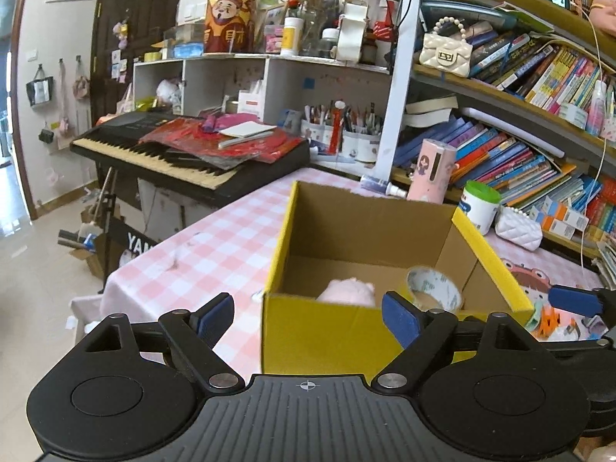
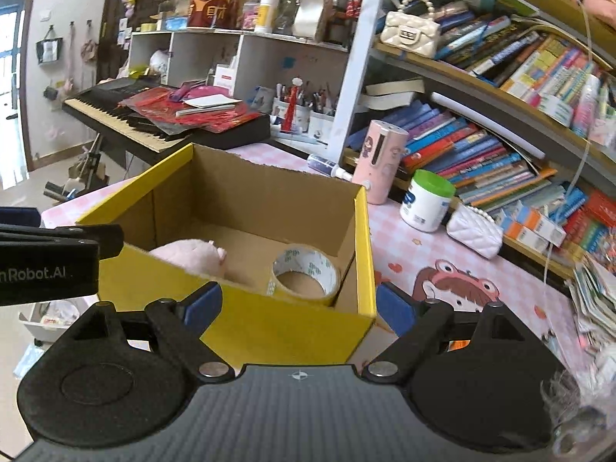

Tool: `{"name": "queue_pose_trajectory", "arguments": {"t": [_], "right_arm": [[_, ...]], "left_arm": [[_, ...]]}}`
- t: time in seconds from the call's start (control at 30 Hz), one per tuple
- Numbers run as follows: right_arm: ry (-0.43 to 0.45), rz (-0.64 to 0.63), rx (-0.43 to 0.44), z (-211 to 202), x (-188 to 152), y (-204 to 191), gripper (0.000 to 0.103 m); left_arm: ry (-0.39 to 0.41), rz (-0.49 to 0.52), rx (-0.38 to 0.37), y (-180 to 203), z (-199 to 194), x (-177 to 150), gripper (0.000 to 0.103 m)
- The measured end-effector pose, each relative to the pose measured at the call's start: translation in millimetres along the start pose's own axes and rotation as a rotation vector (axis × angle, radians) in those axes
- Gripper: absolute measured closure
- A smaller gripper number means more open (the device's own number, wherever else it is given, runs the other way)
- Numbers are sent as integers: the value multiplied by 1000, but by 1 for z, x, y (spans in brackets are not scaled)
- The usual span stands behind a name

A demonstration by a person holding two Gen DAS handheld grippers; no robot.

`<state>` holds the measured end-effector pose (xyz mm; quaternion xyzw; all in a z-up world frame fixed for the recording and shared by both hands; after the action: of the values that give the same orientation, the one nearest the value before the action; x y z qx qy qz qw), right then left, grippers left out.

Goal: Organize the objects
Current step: 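Withdraw both open grippers from the box back over the table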

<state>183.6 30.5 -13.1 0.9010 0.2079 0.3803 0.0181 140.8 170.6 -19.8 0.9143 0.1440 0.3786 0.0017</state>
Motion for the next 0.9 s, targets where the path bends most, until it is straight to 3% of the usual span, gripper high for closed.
{"name": "queue_pose_trajectory", "arguments": {"t": [0.37,0.9], "right_arm": [[-125,94,-25,-18,-62,-6,16],[-221,207,-76,-44,-126,1,10]], "left_arm": [[-134,19,14,-15,-12,-55,17],[-208,122,40,-6,-37,-107,17]]}}
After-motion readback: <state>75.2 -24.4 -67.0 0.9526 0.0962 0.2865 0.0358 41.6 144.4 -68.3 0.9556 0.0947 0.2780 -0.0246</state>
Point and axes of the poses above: each gripper's, at about its wrist camera, not at the fingertips, and z roughly the way its jaws point, y to its right, x to its top, the point moved 10 cm from there along z, roughly the way its jaws point, and after that the axes turned 14 degrees about -y, right-handed, at the moved point
